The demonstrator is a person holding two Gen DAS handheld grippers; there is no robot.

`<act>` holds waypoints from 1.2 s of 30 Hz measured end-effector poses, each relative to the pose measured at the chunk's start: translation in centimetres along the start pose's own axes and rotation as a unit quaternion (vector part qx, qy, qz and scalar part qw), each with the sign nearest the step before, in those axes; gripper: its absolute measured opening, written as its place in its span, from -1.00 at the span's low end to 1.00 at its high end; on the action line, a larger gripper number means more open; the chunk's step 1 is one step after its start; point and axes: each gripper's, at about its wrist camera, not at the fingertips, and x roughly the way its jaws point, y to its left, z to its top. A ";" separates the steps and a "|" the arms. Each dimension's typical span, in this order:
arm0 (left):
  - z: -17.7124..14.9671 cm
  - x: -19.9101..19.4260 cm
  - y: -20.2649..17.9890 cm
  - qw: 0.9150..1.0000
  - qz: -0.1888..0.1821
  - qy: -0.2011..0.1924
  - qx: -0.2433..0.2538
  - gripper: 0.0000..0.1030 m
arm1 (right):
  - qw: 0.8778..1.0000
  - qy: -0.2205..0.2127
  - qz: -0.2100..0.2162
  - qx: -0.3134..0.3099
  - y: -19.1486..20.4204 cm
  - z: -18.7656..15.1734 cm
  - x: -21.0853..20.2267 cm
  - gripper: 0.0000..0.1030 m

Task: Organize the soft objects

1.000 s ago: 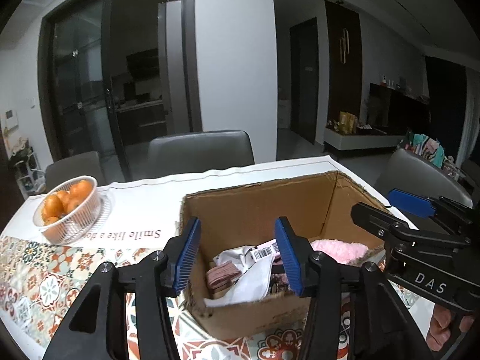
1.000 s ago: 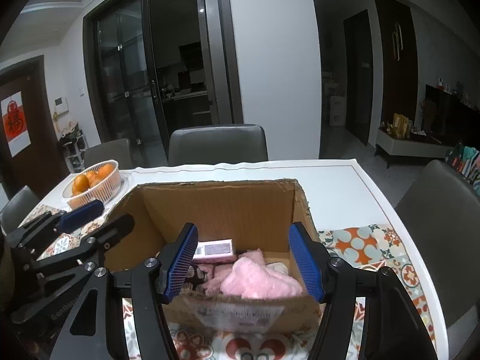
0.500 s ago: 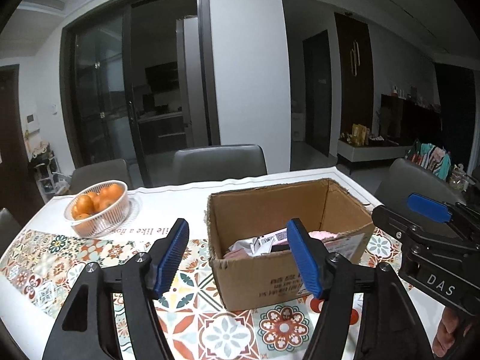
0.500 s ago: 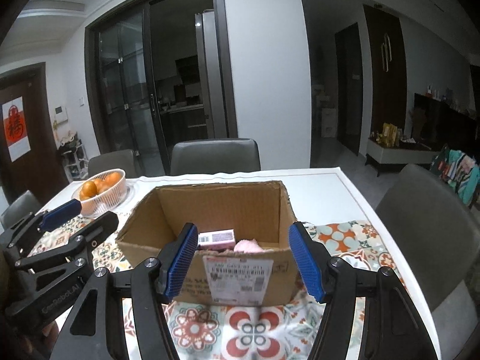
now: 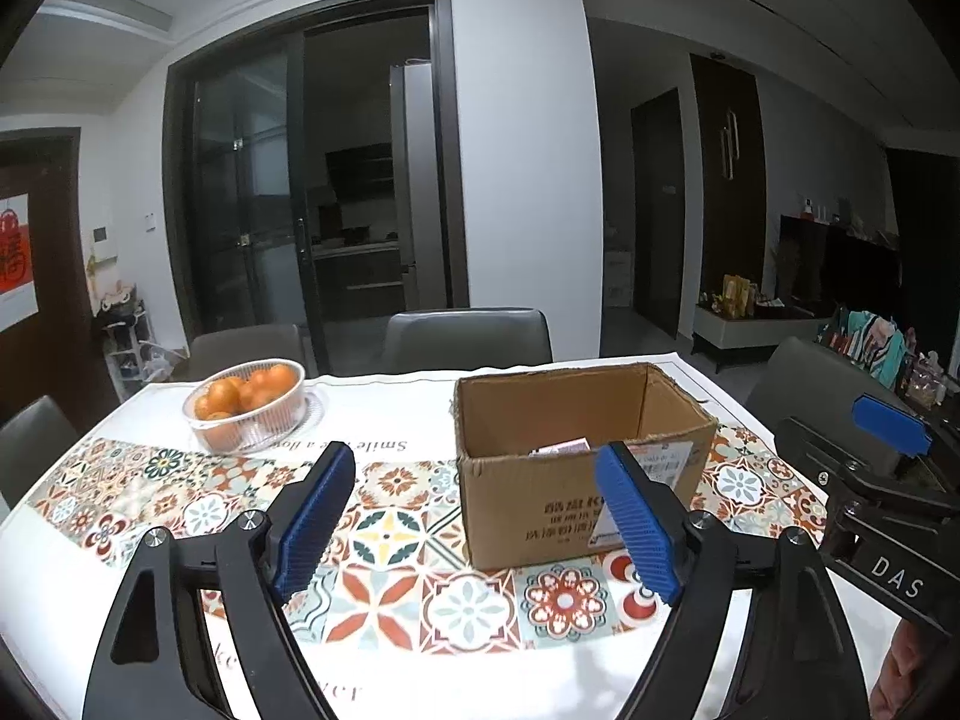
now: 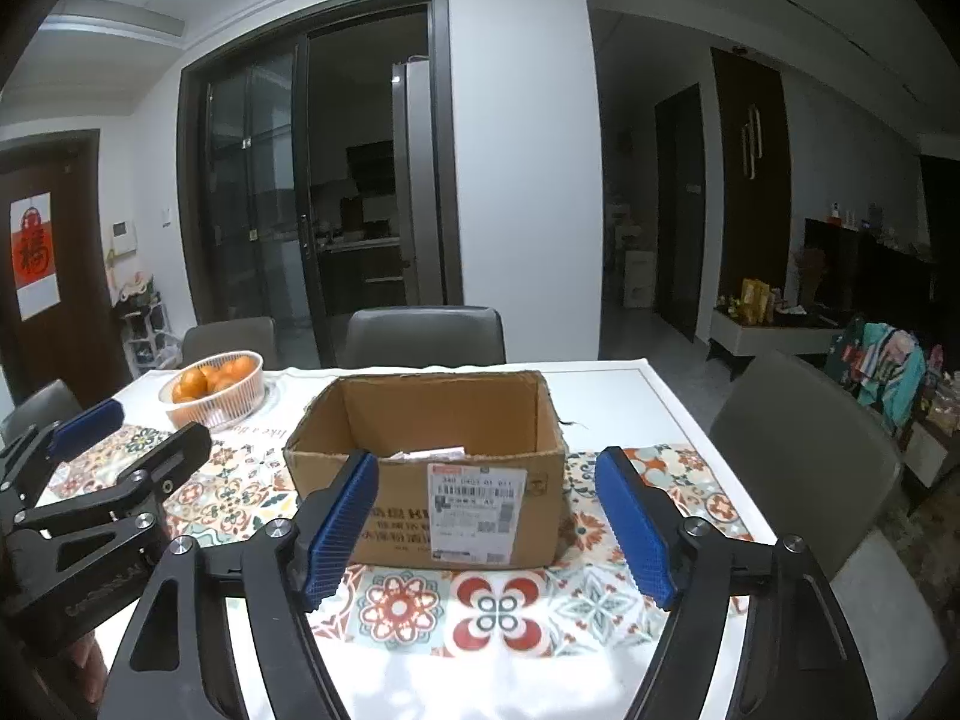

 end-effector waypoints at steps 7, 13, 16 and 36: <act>-1.4 -3.2 -0.3 1.000 0.012 -0.010 0.001 0.75 | 1.000 0.010 0.002 0.009 -0.4 -1.7 -2.5 0.48; -2.4 -5.0 -0.2 1.000 0.016 -0.015 0.005 0.83 | 1.000 0.012 -0.004 0.009 -0.6 -2.9 -4.4 0.48; -2.7 -5.9 -0.3 1.000 0.015 -0.016 0.006 0.87 | 1.000 0.010 -0.006 0.005 -0.6 -3.1 -5.1 0.48; -5.0 -10.0 -0.6 0.999 0.027 -0.032 0.013 1.00 | 1.000 -0.006 -0.009 0.010 -0.9 -5.7 -9.0 0.48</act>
